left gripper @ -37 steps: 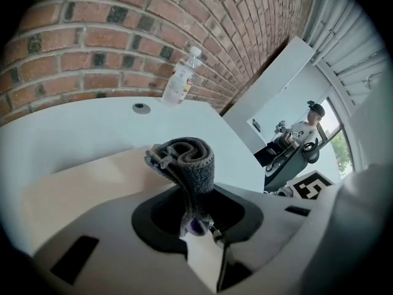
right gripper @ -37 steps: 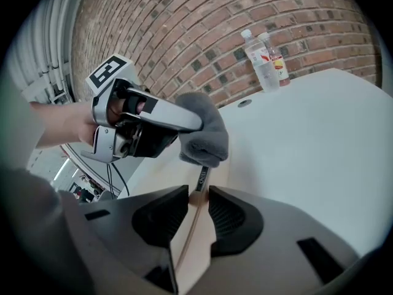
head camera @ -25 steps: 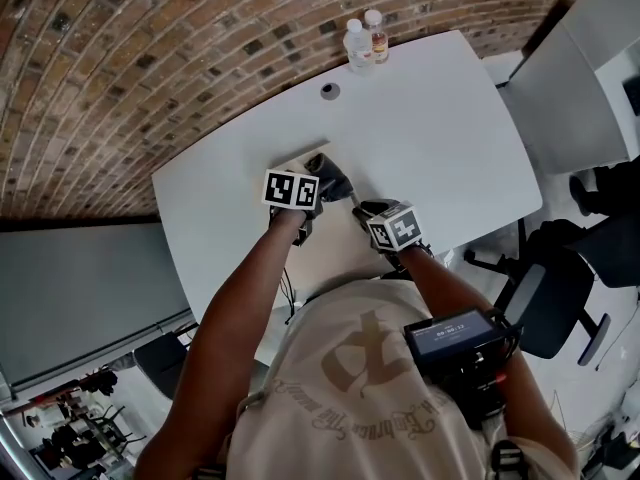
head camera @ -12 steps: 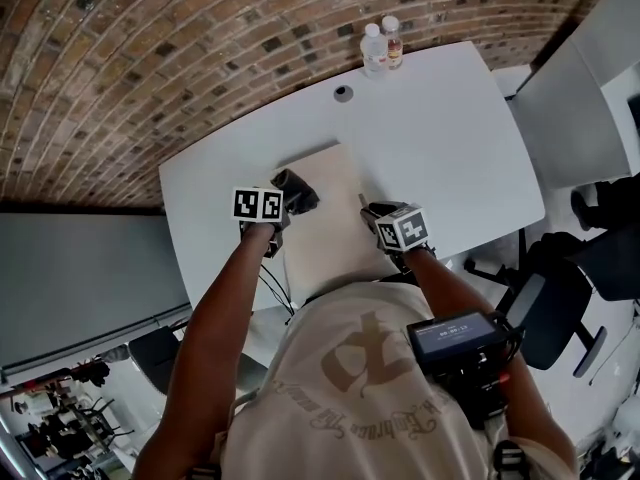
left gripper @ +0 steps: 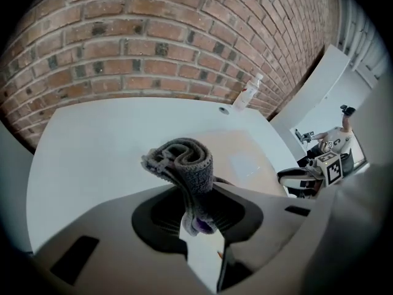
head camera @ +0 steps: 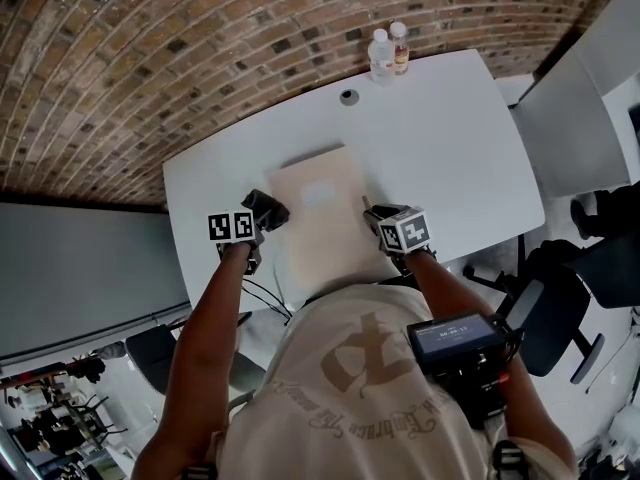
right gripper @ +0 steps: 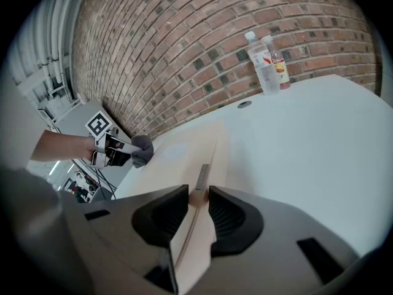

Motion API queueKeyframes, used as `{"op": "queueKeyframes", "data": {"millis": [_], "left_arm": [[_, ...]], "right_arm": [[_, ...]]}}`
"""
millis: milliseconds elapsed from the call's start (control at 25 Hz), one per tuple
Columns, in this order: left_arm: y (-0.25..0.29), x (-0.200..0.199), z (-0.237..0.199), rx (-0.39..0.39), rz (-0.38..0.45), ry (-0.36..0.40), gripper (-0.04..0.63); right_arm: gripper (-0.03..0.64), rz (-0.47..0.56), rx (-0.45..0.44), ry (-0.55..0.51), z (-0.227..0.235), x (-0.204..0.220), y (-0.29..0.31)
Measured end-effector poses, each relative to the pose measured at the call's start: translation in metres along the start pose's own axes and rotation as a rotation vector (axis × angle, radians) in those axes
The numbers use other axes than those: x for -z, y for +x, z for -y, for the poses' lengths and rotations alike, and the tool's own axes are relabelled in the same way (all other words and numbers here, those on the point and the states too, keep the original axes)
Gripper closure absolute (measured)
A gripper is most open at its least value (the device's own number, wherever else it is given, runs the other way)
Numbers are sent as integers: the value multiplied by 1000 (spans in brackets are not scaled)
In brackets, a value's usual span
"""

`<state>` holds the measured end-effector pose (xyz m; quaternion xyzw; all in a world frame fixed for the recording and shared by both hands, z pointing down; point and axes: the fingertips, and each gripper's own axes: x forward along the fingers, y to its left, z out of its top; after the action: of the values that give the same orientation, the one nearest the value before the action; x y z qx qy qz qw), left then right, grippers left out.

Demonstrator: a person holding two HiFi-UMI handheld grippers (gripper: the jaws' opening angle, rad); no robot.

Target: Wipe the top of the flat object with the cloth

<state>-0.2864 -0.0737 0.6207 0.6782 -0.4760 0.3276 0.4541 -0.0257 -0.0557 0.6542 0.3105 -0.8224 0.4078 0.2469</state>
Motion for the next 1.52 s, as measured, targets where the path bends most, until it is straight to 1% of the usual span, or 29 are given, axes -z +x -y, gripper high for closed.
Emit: {"op": "queueKeyframes", "data": {"millis": [80, 160, 240, 320, 440, 600, 800, 1000, 1120, 1280, 1400, 1520], "left_arm": [[-5, 4, -4, -6, 7, -10, 486], [-10, 2, 0, 13, 28, -22, 486], [-15, -5, 12, 63, 58, -28, 486], [-18, -14, 32, 130, 86, -28, 486], [-12, -25, 70, 219, 108, -5, 486], [12, -24, 124, 288, 67, 54, 486], [45, -32, 182, 340, 18, 113, 486], [73, -28, 218, 345, -42, 163, 486], [85, -28, 228, 322, -69, 184, 486], [91, -25, 221, 244, -69, 198, 486], [88, -23, 212, 207, -61, 196, 486], [83, -19, 199, 188, -50, 169, 486]], "right_arm": [[502, 5, -2, 12, 0, 0, -1], [502, 16, -9, 24, 1, -1, -2], [502, 35, -19, 27, 0, -4, -6], [502, 52, -40, 30, -3, -6, -8], [500, 51, -63, 30, -11, -3, -12], [500, 13, -48, 1, -14, 15, -18], [499, -3, -49, -10, -7, 27, -21], [499, -25, -112, -66, -12, 34, -20], [499, -25, -140, -61, -11, 31, -19], [499, -13, -155, -23, -9, 33, -20], [498, -25, -158, -41, -8, 33, -21], [497, -35, -159, -63, -6, 32, -21]]}}
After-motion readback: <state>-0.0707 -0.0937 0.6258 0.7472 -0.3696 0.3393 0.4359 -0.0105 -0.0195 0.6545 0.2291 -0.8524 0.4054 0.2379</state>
